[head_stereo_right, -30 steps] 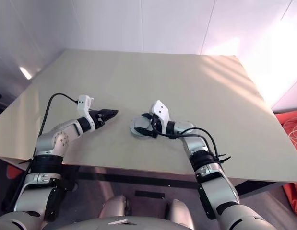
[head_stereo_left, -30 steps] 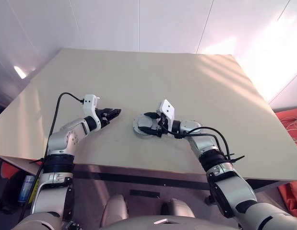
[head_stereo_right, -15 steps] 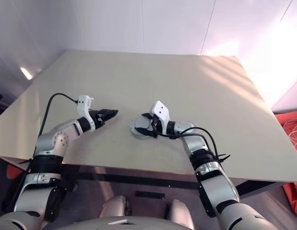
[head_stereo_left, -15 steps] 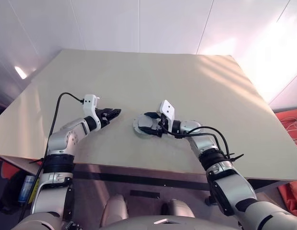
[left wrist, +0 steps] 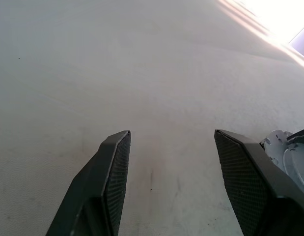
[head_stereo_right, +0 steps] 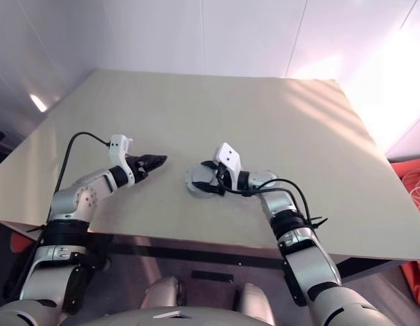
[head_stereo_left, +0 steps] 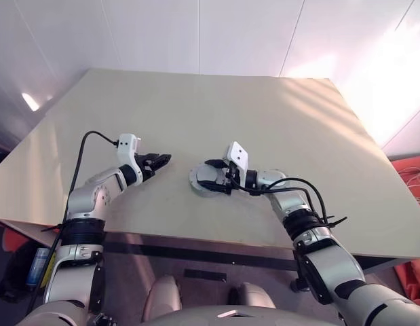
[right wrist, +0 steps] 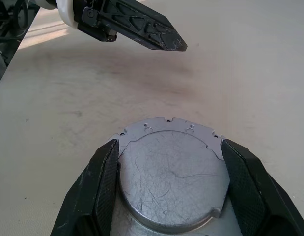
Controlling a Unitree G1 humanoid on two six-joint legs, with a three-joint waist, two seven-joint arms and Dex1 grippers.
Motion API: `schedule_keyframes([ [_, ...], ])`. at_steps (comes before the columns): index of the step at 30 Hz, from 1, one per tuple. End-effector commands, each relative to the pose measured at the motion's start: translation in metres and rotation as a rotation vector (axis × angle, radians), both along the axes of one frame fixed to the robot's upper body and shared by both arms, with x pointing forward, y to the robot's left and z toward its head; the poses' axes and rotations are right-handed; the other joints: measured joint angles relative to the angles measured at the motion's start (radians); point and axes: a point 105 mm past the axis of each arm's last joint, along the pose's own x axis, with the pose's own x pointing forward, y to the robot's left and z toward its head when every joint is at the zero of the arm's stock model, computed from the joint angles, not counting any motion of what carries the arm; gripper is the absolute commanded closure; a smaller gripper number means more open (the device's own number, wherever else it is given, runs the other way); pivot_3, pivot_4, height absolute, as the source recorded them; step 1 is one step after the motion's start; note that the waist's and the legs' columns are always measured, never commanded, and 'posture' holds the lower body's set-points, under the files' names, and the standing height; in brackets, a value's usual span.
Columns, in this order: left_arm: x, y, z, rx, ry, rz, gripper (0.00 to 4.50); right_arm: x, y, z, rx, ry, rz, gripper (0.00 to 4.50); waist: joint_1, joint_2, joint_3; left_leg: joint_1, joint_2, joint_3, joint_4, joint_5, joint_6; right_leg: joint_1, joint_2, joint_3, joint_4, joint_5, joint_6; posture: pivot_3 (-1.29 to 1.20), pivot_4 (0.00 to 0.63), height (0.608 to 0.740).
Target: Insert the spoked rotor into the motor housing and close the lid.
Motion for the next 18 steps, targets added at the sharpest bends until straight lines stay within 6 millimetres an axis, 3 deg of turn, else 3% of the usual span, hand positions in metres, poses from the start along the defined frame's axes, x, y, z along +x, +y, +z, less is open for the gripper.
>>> schedule_keyframes([
  [1, 0.004, 0.001, 0.021, -0.005, -0.076, 0.003, 1.62, -0.005, -0.023, -0.036, -0.141, 0.095, -0.039, 1.35, 0.0, 0.0, 0.0, 0.0, 0.0, 0.0, 0.0, 0.0, 0.0, 0.0, 0.0, 0.0, 0.0, 0.0, 0.0, 0.0, 0.0, 0.74],
  [8, 0.003, 0.0, 0.021, -0.009, -0.074, 0.002, 1.62, -0.01, -0.035, -0.055, -0.222, 0.128, -0.058, 1.35, 0.001, 0.001, -0.001, 0.002, 0.0, 0.0, 0.0, 0.0, 0.0, 0.002, 0.0, 0.0, 0.0, 0.0, 0.0, 0.0, 0.0, 0.74],
  [18, 0.003, -0.001, 0.02, -0.01, -0.071, 0.0, 1.62, -0.009, -0.047, -0.054, -0.24, 0.139, -0.068, 1.35, 0.01, 0.002, -0.001, 0.01, -0.001, 0.0, 0.0, 0.0, -0.001, 0.013, -0.002, 0.0, -0.003, -0.005, 0.008, 0.0, 0.0, 0.74],
])
